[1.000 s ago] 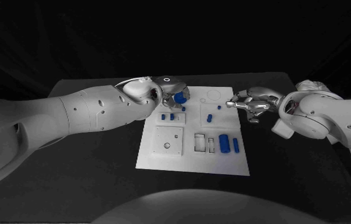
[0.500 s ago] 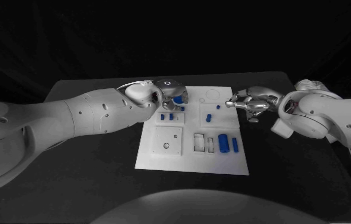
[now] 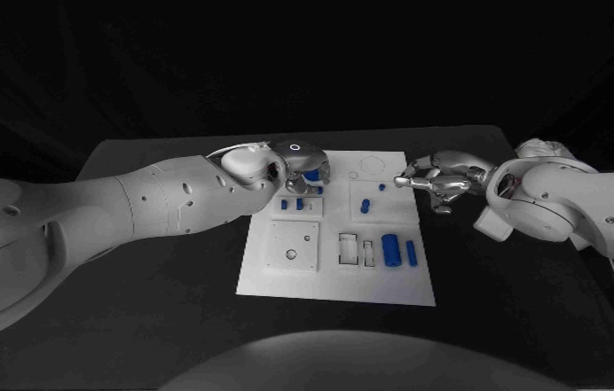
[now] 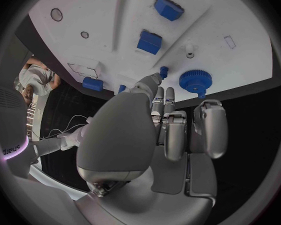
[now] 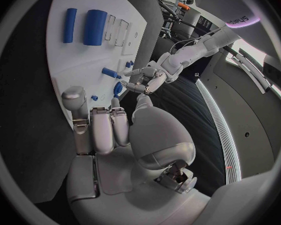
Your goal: Assemble the parts on the task board
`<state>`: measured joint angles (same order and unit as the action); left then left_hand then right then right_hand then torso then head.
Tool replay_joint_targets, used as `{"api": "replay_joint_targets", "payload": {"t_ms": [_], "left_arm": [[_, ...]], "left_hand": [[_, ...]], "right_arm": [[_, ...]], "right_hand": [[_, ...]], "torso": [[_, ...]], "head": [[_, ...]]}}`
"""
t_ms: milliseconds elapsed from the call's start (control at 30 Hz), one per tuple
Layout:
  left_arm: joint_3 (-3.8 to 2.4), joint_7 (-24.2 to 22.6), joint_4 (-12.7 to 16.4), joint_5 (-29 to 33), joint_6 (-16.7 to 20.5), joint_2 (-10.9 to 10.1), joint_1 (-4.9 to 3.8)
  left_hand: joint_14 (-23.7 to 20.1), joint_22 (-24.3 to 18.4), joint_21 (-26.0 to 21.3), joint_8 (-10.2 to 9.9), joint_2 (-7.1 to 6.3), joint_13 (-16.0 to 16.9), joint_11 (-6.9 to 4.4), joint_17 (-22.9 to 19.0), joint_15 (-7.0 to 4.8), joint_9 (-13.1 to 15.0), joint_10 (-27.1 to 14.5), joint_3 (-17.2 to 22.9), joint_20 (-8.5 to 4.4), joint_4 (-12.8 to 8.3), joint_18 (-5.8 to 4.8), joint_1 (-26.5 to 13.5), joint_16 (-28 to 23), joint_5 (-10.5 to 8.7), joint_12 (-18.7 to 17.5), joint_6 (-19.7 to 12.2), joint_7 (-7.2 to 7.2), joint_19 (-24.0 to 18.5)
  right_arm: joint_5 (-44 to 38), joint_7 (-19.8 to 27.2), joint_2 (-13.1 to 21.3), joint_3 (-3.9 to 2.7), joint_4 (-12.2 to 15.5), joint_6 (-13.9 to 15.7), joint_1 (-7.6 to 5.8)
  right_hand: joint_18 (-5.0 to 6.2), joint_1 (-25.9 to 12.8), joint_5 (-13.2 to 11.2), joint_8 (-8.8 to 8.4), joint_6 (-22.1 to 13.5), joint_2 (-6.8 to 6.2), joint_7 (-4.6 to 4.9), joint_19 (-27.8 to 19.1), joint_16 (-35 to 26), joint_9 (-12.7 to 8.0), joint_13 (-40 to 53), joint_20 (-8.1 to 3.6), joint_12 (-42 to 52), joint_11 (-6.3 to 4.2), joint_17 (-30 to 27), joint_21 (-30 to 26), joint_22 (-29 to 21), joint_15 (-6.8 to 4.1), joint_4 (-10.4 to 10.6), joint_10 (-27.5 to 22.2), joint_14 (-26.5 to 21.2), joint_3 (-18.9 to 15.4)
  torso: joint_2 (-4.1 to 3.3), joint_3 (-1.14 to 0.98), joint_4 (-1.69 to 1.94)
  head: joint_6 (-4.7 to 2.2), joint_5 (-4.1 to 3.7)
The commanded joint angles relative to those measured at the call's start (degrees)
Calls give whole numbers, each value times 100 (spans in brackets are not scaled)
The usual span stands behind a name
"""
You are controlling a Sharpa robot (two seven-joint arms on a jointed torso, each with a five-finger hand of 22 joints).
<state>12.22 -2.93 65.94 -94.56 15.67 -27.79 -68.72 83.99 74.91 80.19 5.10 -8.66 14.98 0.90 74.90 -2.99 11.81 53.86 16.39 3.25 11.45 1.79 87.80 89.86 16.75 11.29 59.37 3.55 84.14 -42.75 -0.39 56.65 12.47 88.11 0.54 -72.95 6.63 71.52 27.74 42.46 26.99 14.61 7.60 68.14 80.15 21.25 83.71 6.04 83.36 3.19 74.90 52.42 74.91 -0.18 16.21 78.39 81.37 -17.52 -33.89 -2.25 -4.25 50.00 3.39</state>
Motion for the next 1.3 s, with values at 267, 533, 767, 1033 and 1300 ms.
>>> {"api": "replay_joint_targets", "payload": {"t_ms": [267, 533, 767, 1033, 1300], "left_arm": [[-4, -78, -66, -44, -74, 49, 15], [-4, 11, -148, -46, -269, 91, 19], [-3, -23, -271, -46, -323, 173, 60], [-4, -103, -342, -46, -231, 221, 91], [-4, -146, -363, -46, -160, 226, 98]], "left_hand": [[601, 1135, -44, 22, -26, -51, 2, 1510, -55, -23, 73, 90, -42, -22, 71, 64, 14, 21, -38, 40, 0, 132], [601, 1124, -91, -30, -56, -130, 10, 1510, -49, -60, 54, 149, -39, -41, 80, 47, 14, 13, -105, -19, 7, 109], [601, 1118, -121, -46, -65, -173, 10, 1510, -45, -76, 67, 193, -35, -65, 86, 48, 14, -10, -132, -24, 8, 94], [601, 1119, -130, -57, -71, -202, 0, 1510, -45, -89, 102, 216, -33, -77, 87, 34, 14, -82, -138, -25, -1, 89], [601, 1121, -136, -71, -45, -218, -8, 1510, -50, -102, 152, 255, -36, -90, 89, 42, 14, -86, -129, -38, -8, 86]], "right_arm": [[-5, 46, -15, 1, -4, -36, 4], [-3, 37, -22, 1, -12, -46, 4], [0, 18, -25, 1, -17, -63, 4], [4, 5, -31, 1, -24, -74, 4], [6, -7, -35, 1, -26, -81, 4]], "right_hand": [[86, 46, 49, -11, 54, -2, 4, -50, -35, -2, -498, 21, -47, -39, 416, -39, 501, 1, -2, -31, -46, 39], [88, 46, 52, -12, 57, -4, 5, -55, -38, -2, -502, 21, -50, -38, 412, -49, 499, 2, -1, -36, -49, 40], [89, 46, 54, -12, 59, -5, 6, -58, -40, -2, -504, 22, -51, -37, 410, -55, 498, 3, -1, -39, -51, 40], [92, 47, 57, -13, 62, -7, 6, -69, -44, -3, -513, 22, -57, -36, 405, -75, 493, 4, 0, -49, -55, 40], [94, 48, 60, -14, 66, -10, 7, -76, -50, -3, -520, 23, -62, -35, 399, -87, 490, 4, 0, -57, -61, 40]], "torso": [[0, -6, -1], [-4, -4, -2], [-1, -3, 6], [-1, -4, 5], [3, -5, 7]], "head": [[0, -7], [0, -15], [0, -29], [0, -29], [0, -24]]}}
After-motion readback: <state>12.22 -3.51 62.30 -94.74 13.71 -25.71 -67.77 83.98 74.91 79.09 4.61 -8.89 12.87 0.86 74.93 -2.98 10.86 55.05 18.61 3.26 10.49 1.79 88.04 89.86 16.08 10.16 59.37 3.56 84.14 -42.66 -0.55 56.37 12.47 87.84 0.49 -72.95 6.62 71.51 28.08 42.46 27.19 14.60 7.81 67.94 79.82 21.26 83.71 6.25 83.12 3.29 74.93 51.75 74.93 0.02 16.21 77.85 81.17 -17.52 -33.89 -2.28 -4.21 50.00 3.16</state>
